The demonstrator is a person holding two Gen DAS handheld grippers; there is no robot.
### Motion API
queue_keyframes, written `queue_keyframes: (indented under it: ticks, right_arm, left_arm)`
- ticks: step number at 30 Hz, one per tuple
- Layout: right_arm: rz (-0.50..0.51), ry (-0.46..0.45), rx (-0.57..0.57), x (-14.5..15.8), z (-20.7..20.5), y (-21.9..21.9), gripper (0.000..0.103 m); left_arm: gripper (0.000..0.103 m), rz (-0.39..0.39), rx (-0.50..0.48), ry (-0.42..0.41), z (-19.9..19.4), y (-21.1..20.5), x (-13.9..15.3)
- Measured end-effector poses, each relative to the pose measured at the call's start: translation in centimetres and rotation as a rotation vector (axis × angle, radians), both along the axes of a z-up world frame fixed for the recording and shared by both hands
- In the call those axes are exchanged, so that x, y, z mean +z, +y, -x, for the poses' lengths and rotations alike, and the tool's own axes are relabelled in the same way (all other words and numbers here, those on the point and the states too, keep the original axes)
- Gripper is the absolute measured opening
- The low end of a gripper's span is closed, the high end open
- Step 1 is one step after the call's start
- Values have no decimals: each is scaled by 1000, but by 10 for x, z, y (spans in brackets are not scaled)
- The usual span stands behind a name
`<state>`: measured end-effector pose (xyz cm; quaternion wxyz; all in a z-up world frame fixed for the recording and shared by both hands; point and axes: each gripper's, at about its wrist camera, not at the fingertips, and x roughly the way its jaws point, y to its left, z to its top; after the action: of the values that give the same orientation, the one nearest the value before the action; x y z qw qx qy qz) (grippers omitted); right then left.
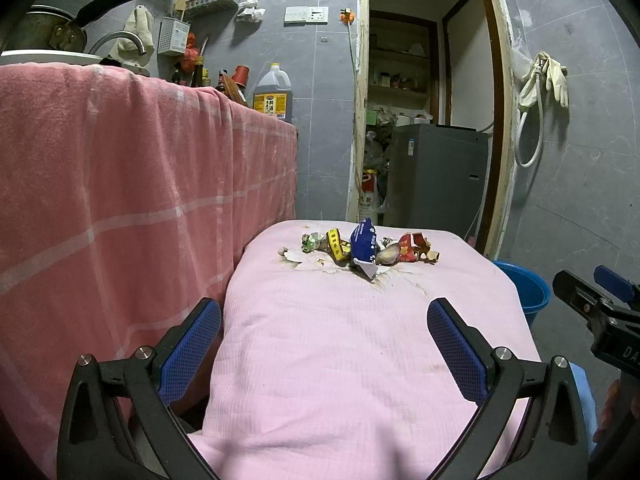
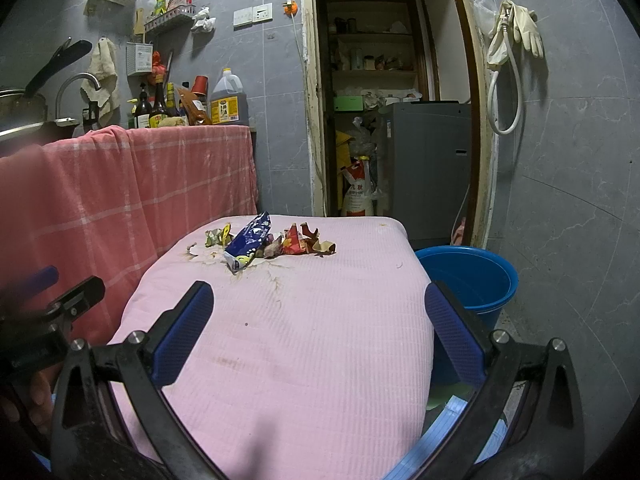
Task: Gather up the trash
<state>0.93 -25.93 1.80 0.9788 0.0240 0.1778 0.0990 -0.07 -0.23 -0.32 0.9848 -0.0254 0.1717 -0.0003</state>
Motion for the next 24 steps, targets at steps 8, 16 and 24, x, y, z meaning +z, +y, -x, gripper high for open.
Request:
queue_keyframes:
  ticks: [8, 16, 24]
  right_arm:
    - [-1, 0, 0, 1, 0, 0, 103]
    - [-2, 0, 0, 0, 0, 0, 103]
    - [-3, 1, 1, 1, 1, 1, 103]
  left_arm:
    - [101, 0, 1, 1, -1, 0, 1]
    - [101, 1, 1, 2, -1, 1, 1]
    - [101, 1, 1, 2, -1, -1, 1]
